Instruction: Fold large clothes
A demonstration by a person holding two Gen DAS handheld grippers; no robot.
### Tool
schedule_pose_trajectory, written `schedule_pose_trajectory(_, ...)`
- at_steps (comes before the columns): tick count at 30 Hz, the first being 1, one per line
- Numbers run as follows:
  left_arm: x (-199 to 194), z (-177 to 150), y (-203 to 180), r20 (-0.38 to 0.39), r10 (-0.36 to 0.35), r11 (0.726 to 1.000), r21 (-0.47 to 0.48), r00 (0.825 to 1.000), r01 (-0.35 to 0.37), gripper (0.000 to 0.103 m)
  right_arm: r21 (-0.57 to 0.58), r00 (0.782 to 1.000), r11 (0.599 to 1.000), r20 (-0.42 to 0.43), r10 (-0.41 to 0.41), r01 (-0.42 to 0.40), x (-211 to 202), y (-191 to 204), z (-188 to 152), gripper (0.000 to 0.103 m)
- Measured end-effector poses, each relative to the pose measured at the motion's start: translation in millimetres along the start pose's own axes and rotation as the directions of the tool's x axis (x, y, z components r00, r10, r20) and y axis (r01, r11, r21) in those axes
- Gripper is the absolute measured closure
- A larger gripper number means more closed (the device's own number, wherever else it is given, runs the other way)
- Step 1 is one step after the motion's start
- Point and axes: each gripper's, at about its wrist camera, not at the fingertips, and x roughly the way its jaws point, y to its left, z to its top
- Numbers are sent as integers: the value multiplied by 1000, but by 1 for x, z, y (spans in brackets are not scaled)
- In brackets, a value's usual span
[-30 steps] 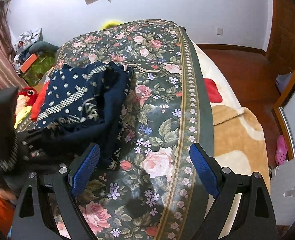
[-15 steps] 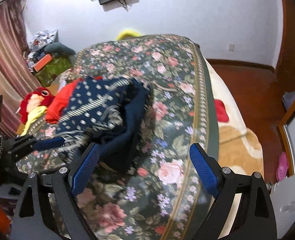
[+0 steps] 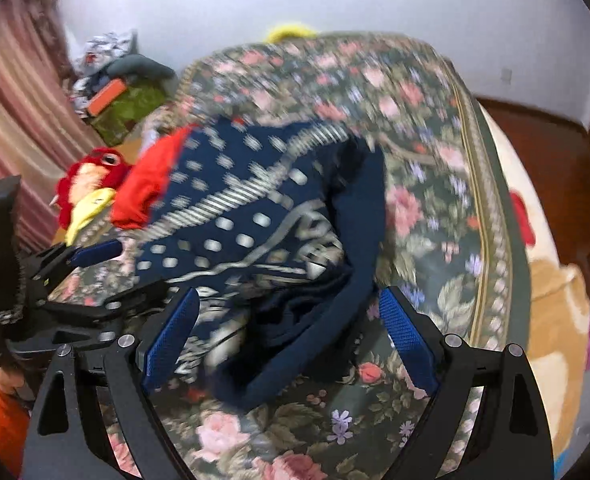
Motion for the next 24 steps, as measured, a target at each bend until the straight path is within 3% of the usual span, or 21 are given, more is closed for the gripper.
schedule_pose_trajectory(4,9,-3,10,11,-37,999,-9,999,37,7,27,998,999,-42,-41,42,15,-22,-13,13)
schedule_pose_trajectory(6,13,-4,12,-2,-71,997,1,997,71,7,42,998,999,-60,-18,21,17,-31,-20,13)
schedule_pose_trajectory(10,17,-11,12,-5,-97,995,13,995,97,7,49,998,997,-41,-56,58,9,-36,-37,13)
schedule_pose_trajectory(18,-12,-18,14,35,-42,995,89,998,39,7,48,997,996,-6,-78,78,-12,-25,-26,11)
schedule_pose_trajectory(21,-25,-10,20,73,2,993,118,997,-11,7,66,1000,997,8,-27,26,-20,-19,-13,11)
schedule_pose_trajectory(24,-31,2,32,96,0,996,90,995,-9,7,104,999,994,28,32,-35,-22,-16,-2,10)
